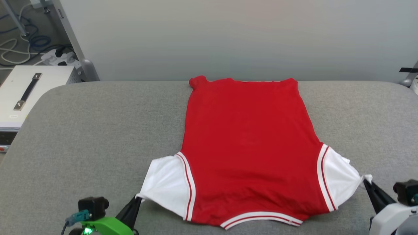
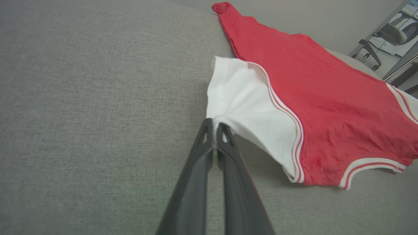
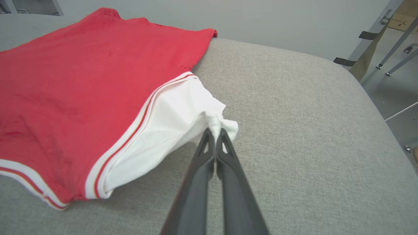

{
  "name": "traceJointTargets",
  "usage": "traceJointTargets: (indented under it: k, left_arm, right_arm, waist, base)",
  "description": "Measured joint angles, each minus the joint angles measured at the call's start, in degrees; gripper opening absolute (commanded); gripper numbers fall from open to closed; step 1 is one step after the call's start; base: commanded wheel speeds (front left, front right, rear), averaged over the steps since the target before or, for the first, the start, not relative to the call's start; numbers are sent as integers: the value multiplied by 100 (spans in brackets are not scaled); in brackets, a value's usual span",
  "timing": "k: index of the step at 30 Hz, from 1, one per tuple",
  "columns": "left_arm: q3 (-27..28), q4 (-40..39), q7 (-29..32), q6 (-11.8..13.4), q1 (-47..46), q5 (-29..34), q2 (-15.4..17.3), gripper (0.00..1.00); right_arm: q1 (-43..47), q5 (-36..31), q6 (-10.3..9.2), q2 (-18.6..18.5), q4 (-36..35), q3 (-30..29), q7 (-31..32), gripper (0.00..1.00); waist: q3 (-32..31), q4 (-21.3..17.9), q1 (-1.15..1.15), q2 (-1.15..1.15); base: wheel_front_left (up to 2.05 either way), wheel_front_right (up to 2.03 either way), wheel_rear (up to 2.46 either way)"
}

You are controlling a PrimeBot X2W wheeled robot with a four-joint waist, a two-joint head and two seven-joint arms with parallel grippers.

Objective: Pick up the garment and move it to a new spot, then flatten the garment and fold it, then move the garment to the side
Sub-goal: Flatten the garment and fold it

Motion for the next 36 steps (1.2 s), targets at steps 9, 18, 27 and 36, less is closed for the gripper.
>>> traceJointTargets:
  k: [9,18,27,36]
  left_arm:
    - [89,-665,201,253,811,-243,393,0]
    - [-112,-1548,737,386,1141,-323,643,0]
    - [-474,-2469,1477,708,1006,3,717,0]
    - [-498,-3574,2082,1053,683,5,848,0]
  right_arm:
    - [1122,55,0,68,-709,-454,375,0]
    - [1734,226,0,57,-1349,-764,1038,0]
    - [1724,821,0,-179,-2008,-1098,2217,100]
    - [309,1484,-4,-724,-3169,-1612,4330,100]
  waist:
    - [-169,62,0,0]
    - [-186,181,0,0]
    - [53,385,0,0]
    - [791,608,1,0]
  base:
    - [0,0,0]
    - [0,0,0]
    - [0,0,0]
    - [0,0,0]
